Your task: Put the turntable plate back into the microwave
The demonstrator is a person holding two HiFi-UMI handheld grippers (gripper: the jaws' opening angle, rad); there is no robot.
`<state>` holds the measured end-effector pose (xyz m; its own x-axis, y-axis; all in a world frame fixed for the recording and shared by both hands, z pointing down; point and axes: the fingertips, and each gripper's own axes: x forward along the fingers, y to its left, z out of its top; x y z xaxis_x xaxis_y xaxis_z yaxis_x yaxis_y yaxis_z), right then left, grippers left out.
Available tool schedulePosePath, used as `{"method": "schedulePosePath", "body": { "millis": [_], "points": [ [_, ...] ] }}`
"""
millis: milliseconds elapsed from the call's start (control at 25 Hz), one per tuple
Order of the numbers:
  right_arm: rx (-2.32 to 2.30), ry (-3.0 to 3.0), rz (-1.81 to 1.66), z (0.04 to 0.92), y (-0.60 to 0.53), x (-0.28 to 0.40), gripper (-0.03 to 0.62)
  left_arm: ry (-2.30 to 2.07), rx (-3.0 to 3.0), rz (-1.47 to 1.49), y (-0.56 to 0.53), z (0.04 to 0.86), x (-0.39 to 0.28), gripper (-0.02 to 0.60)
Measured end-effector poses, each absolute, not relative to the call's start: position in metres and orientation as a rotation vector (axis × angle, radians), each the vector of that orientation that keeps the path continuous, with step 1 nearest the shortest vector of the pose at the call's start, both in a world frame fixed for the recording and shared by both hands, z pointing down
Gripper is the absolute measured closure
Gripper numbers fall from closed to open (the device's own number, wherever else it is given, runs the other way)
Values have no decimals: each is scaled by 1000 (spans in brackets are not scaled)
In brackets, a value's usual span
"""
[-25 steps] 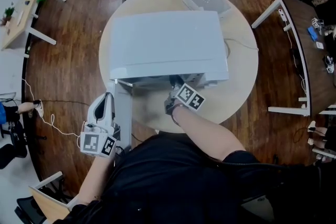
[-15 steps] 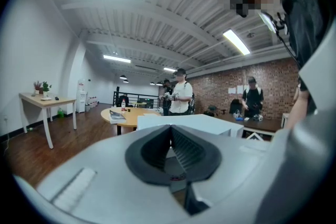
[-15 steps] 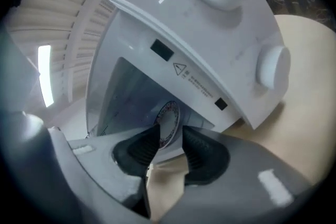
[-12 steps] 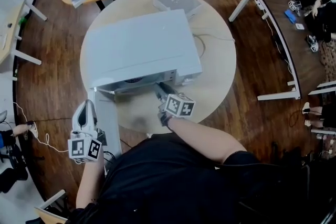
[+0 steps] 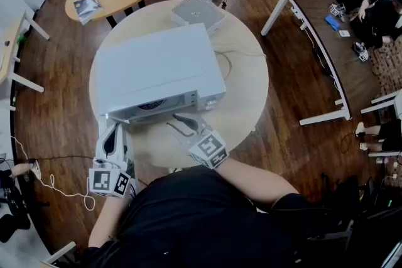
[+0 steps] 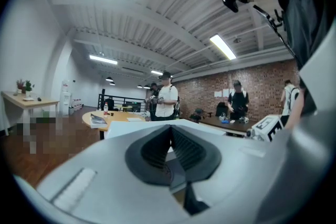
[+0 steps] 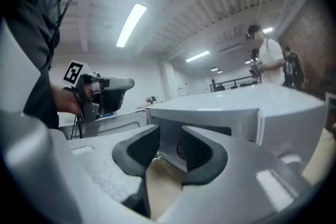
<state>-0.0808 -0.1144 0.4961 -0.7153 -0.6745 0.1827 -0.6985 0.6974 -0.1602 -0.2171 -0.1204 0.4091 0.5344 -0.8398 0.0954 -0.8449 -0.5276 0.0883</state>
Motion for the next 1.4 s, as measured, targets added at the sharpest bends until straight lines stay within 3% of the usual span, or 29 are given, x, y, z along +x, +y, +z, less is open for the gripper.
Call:
{"method": "schedulePosePath", "body": {
  "millis": [120, 400, 680, 1400],
  "points": [
    [1156, -2779, 184, 480, -108, -77, 496, -1376, 2670, 74, -118, 416, -197, 577],
    [1298, -2626, 211, 501, -100, -33, 591, -1236, 2757, 101, -107, 425, -159, 577],
    [1459, -2456, 221, 525, -90, 5, 592, -1140, 2827, 135, -99, 432, -141, 577],
    [1543, -2367, 266, 535, -76, 9, 592, -1019, 2761, 157, -95, 463, -142, 578]
  ]
}}
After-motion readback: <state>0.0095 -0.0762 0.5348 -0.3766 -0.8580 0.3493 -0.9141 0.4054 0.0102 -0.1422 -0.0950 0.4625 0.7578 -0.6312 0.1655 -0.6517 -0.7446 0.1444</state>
